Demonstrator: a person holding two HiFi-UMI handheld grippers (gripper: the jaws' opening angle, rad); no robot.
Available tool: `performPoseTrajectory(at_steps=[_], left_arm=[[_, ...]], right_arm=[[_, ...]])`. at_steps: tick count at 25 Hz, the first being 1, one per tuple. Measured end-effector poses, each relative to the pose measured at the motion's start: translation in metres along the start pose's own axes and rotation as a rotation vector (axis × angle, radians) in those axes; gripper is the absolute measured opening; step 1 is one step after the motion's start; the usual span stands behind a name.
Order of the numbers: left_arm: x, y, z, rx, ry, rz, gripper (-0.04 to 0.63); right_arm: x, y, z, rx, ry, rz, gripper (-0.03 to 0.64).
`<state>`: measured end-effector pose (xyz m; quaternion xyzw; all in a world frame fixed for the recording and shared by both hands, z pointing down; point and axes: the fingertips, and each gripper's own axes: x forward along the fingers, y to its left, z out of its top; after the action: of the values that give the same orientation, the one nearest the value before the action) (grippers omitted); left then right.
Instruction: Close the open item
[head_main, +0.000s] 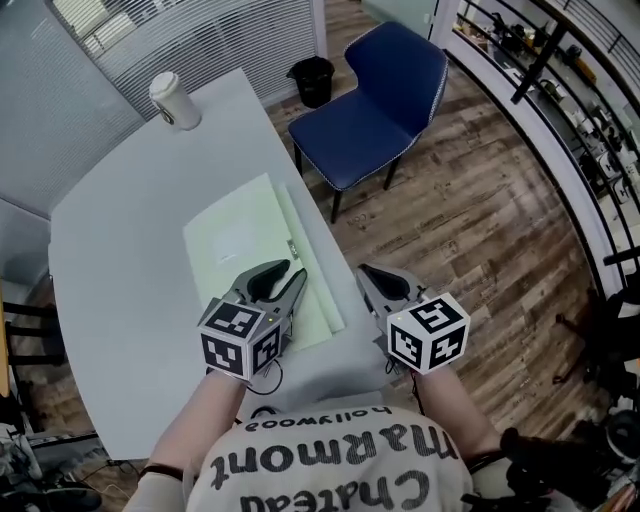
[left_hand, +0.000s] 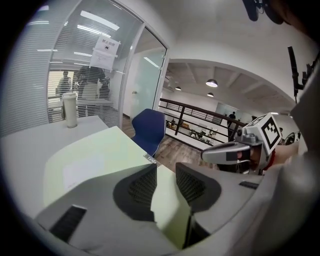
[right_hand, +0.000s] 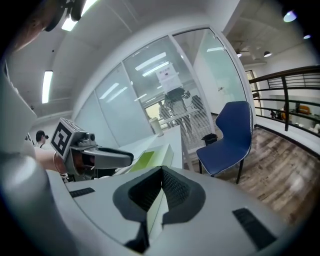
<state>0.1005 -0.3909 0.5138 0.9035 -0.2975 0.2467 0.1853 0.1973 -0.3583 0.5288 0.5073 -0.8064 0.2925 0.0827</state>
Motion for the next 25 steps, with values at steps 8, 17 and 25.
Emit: performPoseTrajectory(at_steps=[8,17,25], left_arm=[[0.027,0.0,-0.014,0.096,0.079,-0.035,0.106],[0.045,0.003,-0.028,0.14,0.14,-0.027,0.106],[0.059,0.008,-0.036,0.195,0.208,-0.014,0.106]], right_arm=[[0.003,-0.009,-0.019,0.023,0.039,-0.026,0.002],[0.001,-0.016,-0.028,0.03,0.042,-0.029,0.002],[-0.001,-0.024,-0.03,0.044,0.043,-0.031,0.002]])
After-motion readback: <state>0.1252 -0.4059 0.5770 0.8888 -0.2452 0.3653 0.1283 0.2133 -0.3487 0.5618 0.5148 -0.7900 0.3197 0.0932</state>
